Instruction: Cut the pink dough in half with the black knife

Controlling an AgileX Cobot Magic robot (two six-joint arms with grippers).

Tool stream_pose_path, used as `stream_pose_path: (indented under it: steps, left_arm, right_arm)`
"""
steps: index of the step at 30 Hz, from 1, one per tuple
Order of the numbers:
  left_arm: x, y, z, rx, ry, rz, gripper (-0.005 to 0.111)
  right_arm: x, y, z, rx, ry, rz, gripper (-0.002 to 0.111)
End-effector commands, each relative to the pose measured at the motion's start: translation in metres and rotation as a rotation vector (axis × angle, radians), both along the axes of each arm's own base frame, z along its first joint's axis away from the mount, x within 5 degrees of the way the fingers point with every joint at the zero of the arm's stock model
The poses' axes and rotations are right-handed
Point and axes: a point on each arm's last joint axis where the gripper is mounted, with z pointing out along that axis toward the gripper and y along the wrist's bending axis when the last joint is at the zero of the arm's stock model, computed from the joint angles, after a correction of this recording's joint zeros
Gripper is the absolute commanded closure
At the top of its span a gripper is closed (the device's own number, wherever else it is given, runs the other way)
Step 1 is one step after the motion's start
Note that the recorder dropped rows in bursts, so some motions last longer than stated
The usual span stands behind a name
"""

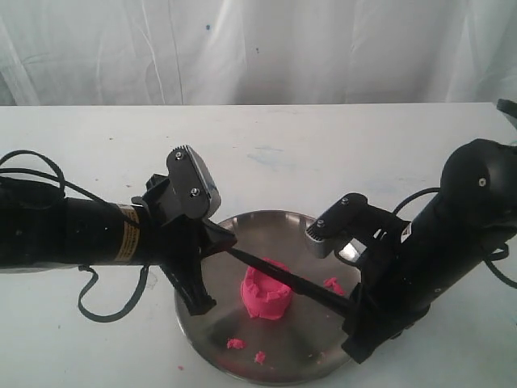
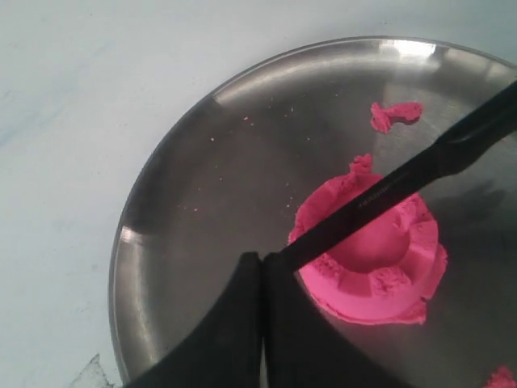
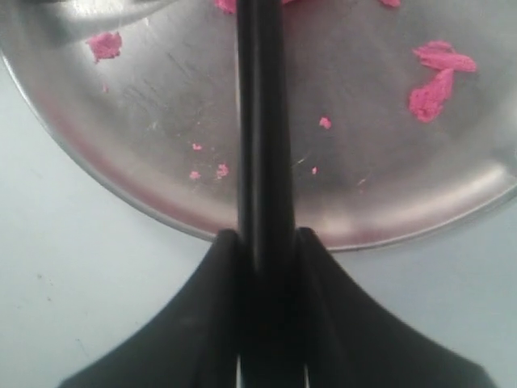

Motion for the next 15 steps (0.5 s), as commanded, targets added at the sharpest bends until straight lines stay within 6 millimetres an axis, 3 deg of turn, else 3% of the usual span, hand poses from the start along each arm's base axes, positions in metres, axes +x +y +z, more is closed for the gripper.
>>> stream_pose_path:
  steps: [1, 15]
  left_arm:
    - [0.000, -0.003, 0.000, -0.020, -0.002, -0.015, 0.107]
    - [0.001, -0.008, -0.012, -0.040, 0.031, -0.046, 0.107]
  right_arm:
    - [0.000, 0.001, 0.001, -0.005, -0.012, 0.014, 0.108]
    - [-0.003, 0.000, -0.004, -0.005, -0.011, -0.003, 0.108]
